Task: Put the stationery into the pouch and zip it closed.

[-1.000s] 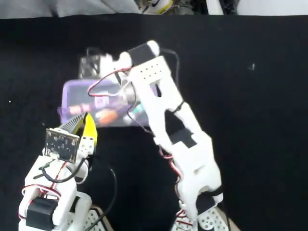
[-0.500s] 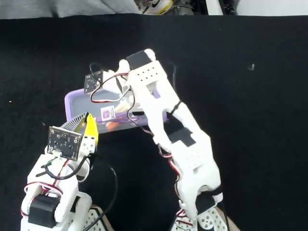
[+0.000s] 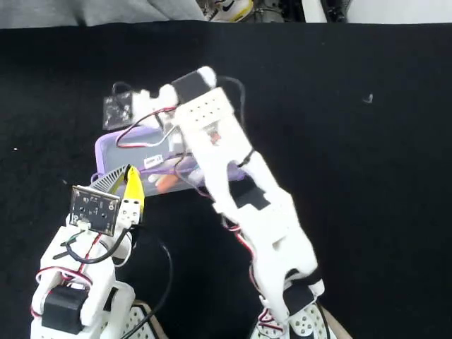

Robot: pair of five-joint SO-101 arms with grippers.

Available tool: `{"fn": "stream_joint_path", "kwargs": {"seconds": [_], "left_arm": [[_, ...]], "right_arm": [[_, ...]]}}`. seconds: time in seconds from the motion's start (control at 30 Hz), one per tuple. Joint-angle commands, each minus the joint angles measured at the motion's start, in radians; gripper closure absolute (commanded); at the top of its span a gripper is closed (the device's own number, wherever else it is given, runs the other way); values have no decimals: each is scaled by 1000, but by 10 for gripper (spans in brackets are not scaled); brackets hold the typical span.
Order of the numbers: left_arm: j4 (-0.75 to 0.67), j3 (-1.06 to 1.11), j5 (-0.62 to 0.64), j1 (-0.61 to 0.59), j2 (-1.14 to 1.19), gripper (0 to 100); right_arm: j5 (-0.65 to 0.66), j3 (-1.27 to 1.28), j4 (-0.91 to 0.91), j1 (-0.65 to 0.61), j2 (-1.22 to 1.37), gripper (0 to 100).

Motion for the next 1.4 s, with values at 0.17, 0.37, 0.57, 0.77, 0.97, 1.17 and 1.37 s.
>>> {"fn": "stream_joint_path", "kwargs": {"seconds": [0.17, 0.37, 0.57, 0.77, 0.97, 1.17, 1.37], "left_arm": [[-18, -7, 6, 2, 5, 970], [-20, -7, 6, -4, 5, 970], [-21, -7, 6, 1, 5, 971], [-25, -39, 8, -27, 5, 971], [-37, -67, 172, -257, 5, 971], [97, -67, 230, -395, 5, 971], [245, -62, 265, -397, 5, 971]], "right_arm": [[-25, -174, 32, -15, -4, 616], [-43, -328, 25, 46, -122, 617], [-273, -509, 26, 201, -171, 734], [-456, -647, 29, 365, -182, 986], [-738, -725, 31, 586, -251, 986], [-991, -593, 34, 756, -344, 987], [-1020, -236, 34, 835, -513, 987]]}}
